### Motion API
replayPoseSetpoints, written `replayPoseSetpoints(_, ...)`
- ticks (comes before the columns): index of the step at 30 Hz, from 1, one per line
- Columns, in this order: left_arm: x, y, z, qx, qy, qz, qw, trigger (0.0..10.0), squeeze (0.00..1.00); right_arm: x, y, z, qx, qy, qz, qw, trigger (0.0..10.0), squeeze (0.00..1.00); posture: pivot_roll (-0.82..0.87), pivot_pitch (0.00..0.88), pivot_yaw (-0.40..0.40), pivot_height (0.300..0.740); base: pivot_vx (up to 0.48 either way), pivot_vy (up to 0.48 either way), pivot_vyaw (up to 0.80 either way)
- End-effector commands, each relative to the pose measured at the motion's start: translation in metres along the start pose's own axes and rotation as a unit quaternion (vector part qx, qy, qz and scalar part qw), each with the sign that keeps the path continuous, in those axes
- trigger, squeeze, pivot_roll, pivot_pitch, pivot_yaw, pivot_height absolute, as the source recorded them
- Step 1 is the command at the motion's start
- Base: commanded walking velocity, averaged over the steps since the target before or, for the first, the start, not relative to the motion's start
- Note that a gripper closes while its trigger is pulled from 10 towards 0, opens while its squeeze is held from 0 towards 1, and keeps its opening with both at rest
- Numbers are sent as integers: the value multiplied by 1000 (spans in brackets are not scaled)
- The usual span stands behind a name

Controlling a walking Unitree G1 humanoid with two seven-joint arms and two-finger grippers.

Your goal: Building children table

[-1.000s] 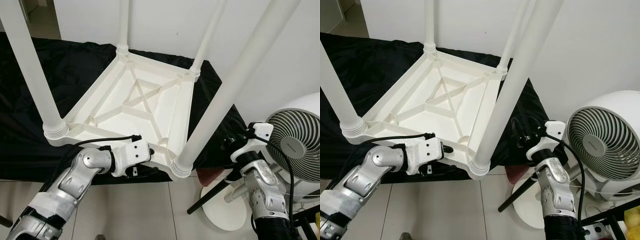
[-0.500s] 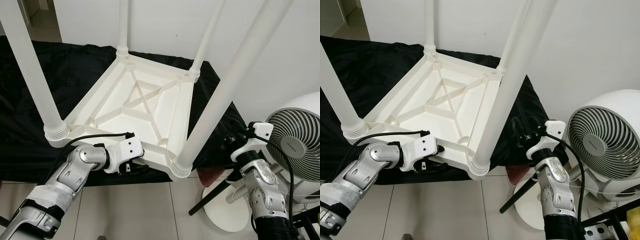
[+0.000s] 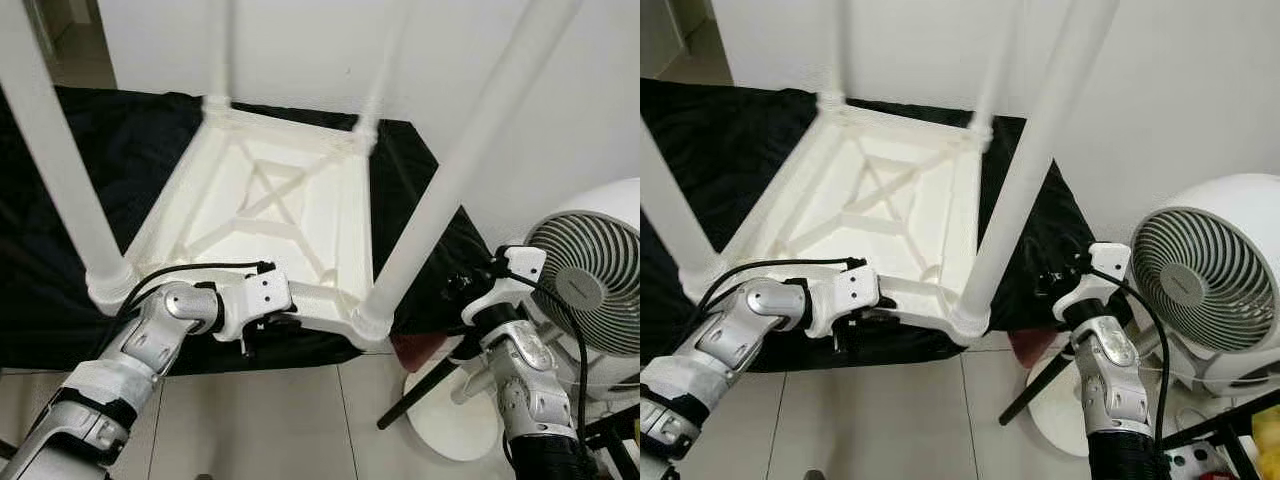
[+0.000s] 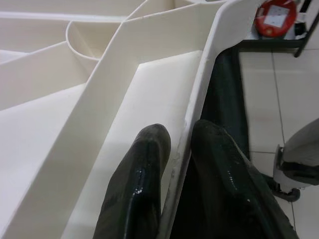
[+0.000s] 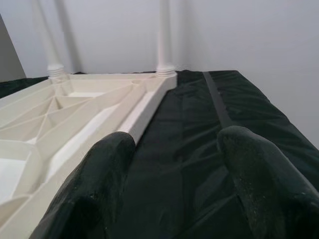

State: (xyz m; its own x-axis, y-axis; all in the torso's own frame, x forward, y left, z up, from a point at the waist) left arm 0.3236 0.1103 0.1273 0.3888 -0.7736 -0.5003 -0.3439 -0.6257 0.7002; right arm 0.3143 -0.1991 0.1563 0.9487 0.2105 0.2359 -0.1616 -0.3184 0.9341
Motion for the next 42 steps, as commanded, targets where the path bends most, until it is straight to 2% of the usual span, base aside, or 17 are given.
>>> replayPoseSetpoints(1, -6, -10, -9, -11, 41, -19, 999, 0, 0, -2, -2, 3, -2, -6, -4, 1000, 10000, 0, 87, 34, -123, 740, 0, 0, 0)
replayPoseSetpoints(5, -8, -14, -16, -11, 67, -30, 997, 0, 0, -1, -3, 3, -4, -7, -5, 1000, 10000, 0, 85, 33, -122, 740, 0, 0, 0)
replayPoseSetpoints(8, -7, -14, -27, -10, 107, -32, 994, 7569, 0, -1, -3, 2, -5, -7, -5, 1000, 10000, 0, 85, 33, -122, 740, 0, 0, 0)
replayPoseSetpoints(9, -6, -14, -29, -10, 112, -31, 993, 7569, 0, -1, -3, 2, -5, -7, -5, 1000, 10000, 0, 85, 33, -122, 740, 0, 0, 0)
replayPoseSetpoints(10, -5, -13, -34, -4, 136, -37, 990, 9882, 0, -1, -4, 2, -6, -8, -6, 1000, 10000, 0, 82, 32, -122, 740, 0, 0, 0)
replayPoseSetpoints(13, -3, -12, -38, 1, 153, -40, 987, 9882, 0, -1, -5, 2, -6, -8, -6, 1000, 10000, 0, 82, 32, -122, 740, 0, 0, 0)
replayPoseSetpoints(14, -2, -12, -40, -9, 162, -40, 986, 6078, 0, -2, -5, 1, -7, -8, -6, 1000, 10000, 0, 79, 33, -121, 740, 0, 0, 0)
replayPoseSetpoints(15, -2, -12, -40, -9, 162, -40, 986, 6078, 0, -2, -5, 1, -7, -8, -6, 1000, 10000, 0, 79, 33, -121, 740, 0, 0, 0)
replayPoseSetpoints(16, 0, -12, -44, -11, 183, -43, 982, 10000, 0, -3, -5, 1, -7, -10, -6, 1000, 10000, 0, 73, 35, -121, 740, 0, 0, 0)
replayPoseSetpoints(21, 1, -15, -49, -30, 204, -50, 977, 10000, 0, -3, -4, 1, -6, -12, -5, 1000, 10000, 0, 71, 35, -121, 740, 0, 0, 0)
replayPoseSetpoints(26, -6, -25, -69, -44, 273, -80, 958, 10000, 0, -4, -4, 1, -4, -13, -5, 1000, 10000, 0, 63, 39, -124, 740, 0, 0, 0)
replayPoseSetpoints(29, -6, -25, -70, -47, 272, -75, 958, 10000, 0, -4, -5, 0, -4, -12, -5, 1000, 10000, 0, 63, 39, -124, 740, 0, 0, 0)
replayPoseSetpoints(30, -6, -21, -70, -54, 265, -56, 961, 10000, 1000, -4, -5, -1, -5, -9, -7, 1000, 10000, 0, 61, 42, -125, 740, 0, 0, 0)
replayPoseSetpoints(35, -3, -10, -65, -35, 234, -23, 971, 10000, 1000, -5, -5, -1, -7, -5, -9, 1000, 10000, 0, 61, 44, -125, 740, 0, 0, 0)
replayPoseSetpoints(36, 0, 4, -53, -22, 190, 22, 981, 10000, 0, -6, -5, 1, -10, -3, -14, 1000, 10000, 0, 63, 46, -126, 740, 0, 0, 0)
replayPoseSetpoints(39, 1, 10, -48, -19, 176, 41, 983, 10000, 0, -7, -5, 2, -12, -2, -16, 1000, 10000, 0, 64, 45, -125, 740, 0, 0, 0)
replayPoseSetpoints(42, -1, 30, -37, -41, 150, 110, 982, 10000, 0, -7, -8, 3, -4, 1, -27, 1000, 10000, 0, 70, 42, -129, 740, 0, 0, 0)
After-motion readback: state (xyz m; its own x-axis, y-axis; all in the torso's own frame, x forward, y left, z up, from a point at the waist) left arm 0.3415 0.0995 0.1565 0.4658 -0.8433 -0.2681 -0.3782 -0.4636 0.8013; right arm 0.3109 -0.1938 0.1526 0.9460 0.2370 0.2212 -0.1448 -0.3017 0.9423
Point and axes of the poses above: a point about 5 cm out from each wrist's last joint towards the gripper, its own x axis pointing out of the wrist towards the gripper, its own y axis along the axis of the wrist's last joint, z = x × y, the point moved 2 cm from there along x, pointing out of the wrist towards the gripper, and after that the axes turned 10 degrees about x, right-handed, at the moved point
